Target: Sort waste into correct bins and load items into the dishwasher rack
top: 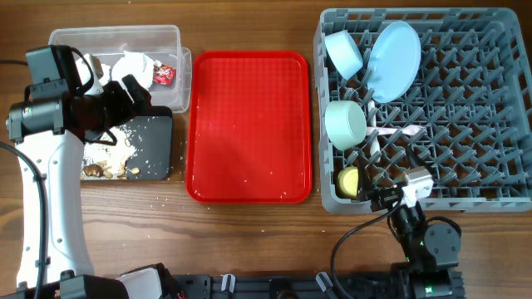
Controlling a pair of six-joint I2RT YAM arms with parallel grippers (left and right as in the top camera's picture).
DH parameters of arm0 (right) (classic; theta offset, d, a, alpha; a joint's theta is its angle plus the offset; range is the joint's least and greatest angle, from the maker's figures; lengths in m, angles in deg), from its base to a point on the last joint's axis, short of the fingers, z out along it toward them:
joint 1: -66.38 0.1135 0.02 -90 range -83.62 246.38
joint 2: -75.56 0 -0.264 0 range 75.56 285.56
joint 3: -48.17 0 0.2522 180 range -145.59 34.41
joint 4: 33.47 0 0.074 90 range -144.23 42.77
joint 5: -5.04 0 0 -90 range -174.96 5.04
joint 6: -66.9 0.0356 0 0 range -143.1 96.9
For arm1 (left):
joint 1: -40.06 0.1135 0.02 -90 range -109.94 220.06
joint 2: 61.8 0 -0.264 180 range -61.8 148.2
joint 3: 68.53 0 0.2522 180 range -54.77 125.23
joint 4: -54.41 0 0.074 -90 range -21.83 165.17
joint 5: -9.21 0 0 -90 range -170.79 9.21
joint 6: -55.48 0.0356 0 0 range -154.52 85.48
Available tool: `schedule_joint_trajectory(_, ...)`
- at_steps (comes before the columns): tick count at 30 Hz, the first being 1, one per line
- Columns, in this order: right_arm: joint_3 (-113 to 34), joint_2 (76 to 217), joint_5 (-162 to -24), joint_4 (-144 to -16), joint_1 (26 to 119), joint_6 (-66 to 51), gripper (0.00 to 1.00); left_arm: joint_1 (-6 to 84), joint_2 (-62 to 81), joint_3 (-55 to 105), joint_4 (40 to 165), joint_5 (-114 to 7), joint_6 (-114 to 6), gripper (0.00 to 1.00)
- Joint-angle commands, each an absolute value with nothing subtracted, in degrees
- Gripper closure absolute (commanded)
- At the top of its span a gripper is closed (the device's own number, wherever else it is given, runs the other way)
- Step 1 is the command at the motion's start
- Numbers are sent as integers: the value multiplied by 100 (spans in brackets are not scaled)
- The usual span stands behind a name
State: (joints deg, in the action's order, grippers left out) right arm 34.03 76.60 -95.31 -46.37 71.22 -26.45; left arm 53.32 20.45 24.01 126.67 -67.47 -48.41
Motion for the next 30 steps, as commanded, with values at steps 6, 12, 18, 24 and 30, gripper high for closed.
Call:
schedule_joint_trajectory(6,3411,7583,-9793,-4624,7146,-2910,0,5347,1962,2464,12654,-6762,-4845,0)
schedule_joint_trajectory(12,3411,7583,-9793,-4624,7146,-2910,0,5347,1962,2464,12652,-6760,-4845,0)
schedule_joint_trajectory(18,3411,7583,-9793,-4624,7146,-2910,0,5347,1962,2464,12654,-6760,-4845,0)
schedule_joint_trajectory(24,3411,7583,-9793,-4624,7146,-2910,0,5347,1962,2464,12654,-6760,-4845,0)
schedule_joint_trajectory(30,3411,7583,-9793,-4624,7146,-2910,0,5345,1405,2429,12580,-7105,-4843,0)
